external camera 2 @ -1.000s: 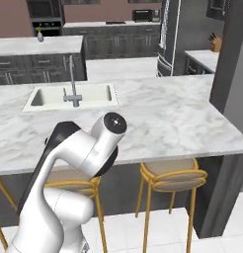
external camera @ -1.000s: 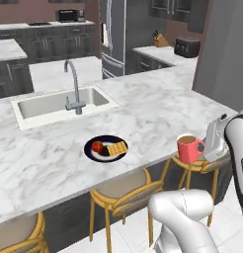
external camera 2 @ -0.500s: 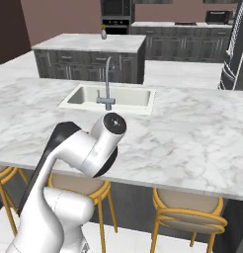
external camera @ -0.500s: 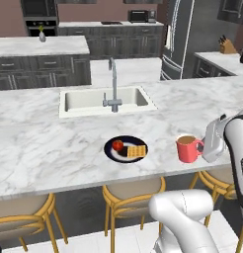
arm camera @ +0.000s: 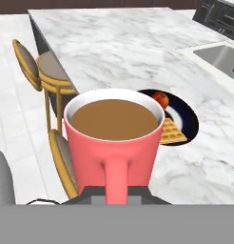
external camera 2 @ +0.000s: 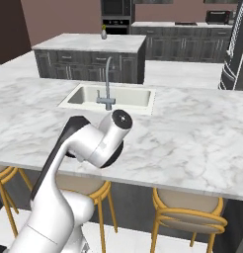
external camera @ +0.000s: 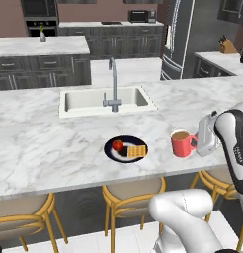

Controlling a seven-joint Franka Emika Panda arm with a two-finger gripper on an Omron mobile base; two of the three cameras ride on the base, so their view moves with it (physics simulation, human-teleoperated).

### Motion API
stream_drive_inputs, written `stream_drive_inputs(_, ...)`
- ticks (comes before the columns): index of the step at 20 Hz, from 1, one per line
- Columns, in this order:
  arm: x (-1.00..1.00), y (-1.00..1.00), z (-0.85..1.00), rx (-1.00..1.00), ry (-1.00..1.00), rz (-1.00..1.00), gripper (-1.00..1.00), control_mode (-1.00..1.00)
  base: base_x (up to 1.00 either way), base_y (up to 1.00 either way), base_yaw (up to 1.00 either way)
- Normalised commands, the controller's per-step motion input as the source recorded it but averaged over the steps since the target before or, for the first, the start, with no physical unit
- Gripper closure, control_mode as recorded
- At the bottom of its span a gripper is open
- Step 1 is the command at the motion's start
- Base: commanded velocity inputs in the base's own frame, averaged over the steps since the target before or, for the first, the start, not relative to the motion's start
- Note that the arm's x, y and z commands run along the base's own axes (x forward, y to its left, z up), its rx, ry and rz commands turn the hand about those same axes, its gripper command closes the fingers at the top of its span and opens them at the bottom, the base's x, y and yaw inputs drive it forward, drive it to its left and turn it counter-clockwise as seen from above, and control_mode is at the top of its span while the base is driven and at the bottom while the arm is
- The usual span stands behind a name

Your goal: Pick up the brewed coffee from the coffee machine and place it next to the breakfast plate on the dining counter.

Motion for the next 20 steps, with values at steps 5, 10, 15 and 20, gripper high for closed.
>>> stream_drive_inputs(5, 0.44, 0.0, -0.15, 0.0, -0.02, 0.01, 1.0, -1.0, 0.0, 0.0, 0.0)
stream_drive_inputs(10, 0.48, 0.0, -0.2, 0.0, -0.02, 0.0, 1.0, -1.0, 0.0, 0.0, 0.0)
stream_drive_inputs(15, 0.51, -0.16, -0.2, 0.01, 0.0, 0.0, 1.0, -1.0, 0.0, 0.0, 0.0)
stream_drive_inputs(20, 0.53, -0.14, -0.21, 0.03, 0.0, 0.0, 1.0, -1.0, 0.0, 0.0, 0.0)
